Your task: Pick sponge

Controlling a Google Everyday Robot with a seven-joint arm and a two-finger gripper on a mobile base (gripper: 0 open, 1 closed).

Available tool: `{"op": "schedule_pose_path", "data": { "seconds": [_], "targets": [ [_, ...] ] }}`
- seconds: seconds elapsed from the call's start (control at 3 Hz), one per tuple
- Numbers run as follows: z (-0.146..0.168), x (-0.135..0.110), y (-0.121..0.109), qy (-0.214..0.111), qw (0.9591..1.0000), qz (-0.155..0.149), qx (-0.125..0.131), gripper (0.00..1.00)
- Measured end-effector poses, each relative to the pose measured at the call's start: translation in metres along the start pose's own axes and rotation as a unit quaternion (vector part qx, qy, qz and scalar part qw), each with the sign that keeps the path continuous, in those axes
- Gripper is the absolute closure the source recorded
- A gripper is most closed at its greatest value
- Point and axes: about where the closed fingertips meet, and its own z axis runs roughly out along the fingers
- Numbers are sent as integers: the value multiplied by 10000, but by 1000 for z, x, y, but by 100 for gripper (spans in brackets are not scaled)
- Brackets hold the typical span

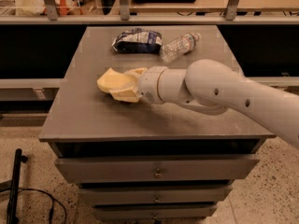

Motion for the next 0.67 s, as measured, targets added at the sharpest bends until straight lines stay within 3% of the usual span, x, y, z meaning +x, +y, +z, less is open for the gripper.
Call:
{"op": "schedule_pose_path", "data": {
  "seconds": [0.33,0.67],
  "targets": [
    [-23,-44,-43,-288,9978,-58,596,100],
    [-23,-44,-43,-288,9978,-58,595,100]
  ]
}}
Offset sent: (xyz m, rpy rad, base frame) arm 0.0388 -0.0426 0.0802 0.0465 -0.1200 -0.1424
